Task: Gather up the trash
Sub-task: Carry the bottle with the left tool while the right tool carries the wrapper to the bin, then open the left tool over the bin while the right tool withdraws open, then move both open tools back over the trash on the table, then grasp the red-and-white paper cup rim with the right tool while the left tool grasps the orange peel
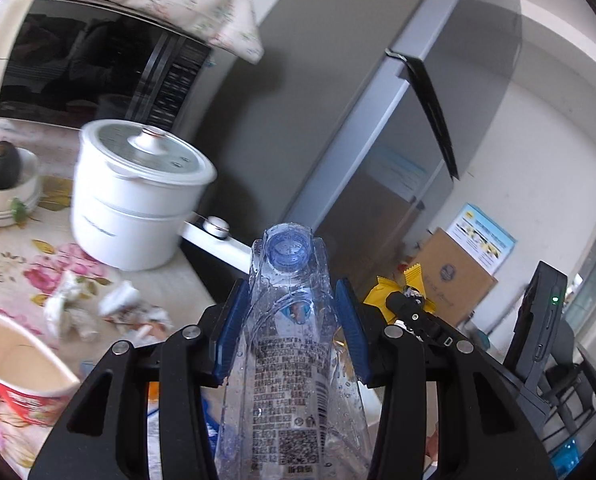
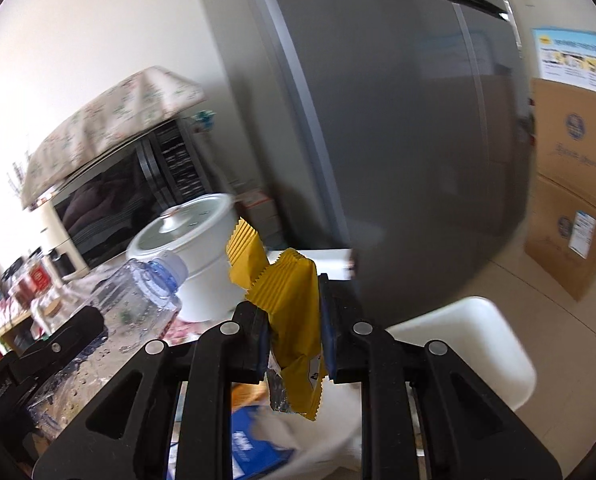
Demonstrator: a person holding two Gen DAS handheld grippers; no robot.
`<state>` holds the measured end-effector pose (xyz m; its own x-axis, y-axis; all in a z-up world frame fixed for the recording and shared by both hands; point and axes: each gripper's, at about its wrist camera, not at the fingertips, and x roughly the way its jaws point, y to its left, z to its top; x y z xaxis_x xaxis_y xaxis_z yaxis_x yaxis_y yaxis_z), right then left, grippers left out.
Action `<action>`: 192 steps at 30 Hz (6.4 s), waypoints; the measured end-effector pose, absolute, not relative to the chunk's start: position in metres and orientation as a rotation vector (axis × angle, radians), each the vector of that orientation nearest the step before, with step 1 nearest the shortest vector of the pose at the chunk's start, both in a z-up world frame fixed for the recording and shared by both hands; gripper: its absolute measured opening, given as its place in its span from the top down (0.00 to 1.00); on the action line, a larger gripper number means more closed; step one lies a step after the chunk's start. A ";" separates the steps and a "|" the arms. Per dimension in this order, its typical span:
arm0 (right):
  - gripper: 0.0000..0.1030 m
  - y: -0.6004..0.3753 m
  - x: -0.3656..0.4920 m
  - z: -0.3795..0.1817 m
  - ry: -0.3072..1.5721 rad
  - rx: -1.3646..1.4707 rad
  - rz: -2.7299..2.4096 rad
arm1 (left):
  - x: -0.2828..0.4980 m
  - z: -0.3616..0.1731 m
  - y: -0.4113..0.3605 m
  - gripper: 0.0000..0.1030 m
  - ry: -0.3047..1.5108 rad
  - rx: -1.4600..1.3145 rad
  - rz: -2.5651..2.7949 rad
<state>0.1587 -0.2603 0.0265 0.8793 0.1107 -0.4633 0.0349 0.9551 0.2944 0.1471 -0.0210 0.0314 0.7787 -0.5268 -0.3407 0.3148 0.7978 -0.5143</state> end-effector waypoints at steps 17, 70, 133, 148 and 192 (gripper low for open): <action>0.56 -0.392 0.192 -0.040 0.658 0.388 -0.281 | 0.183 -0.004 -0.149 0.56 0.645 -0.422 -0.631; 0.07 -0.356 0.159 -0.025 0.638 0.133 -0.504 | 0.205 -0.036 -0.171 0.23 0.736 -0.240 -0.303; 0.07 0.032 0.150 -0.022 0.585 -0.293 0.442 | 0.080 -0.020 0.208 0.18 0.619 -0.361 0.405; 0.70 0.122 0.141 -0.082 0.752 -0.669 0.734 | 0.066 -0.072 0.281 0.18 0.805 -0.482 0.451; 0.96 0.036 0.180 -0.026 0.659 -0.204 0.508 | 0.115 -0.080 0.223 0.85 0.700 -0.454 0.217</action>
<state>0.1799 0.0365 -0.0265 0.6741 0.3852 -0.6303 -0.5114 0.8590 -0.0221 0.1152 0.2228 -0.0803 0.7474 0.0422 -0.6630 -0.3407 0.8811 -0.3280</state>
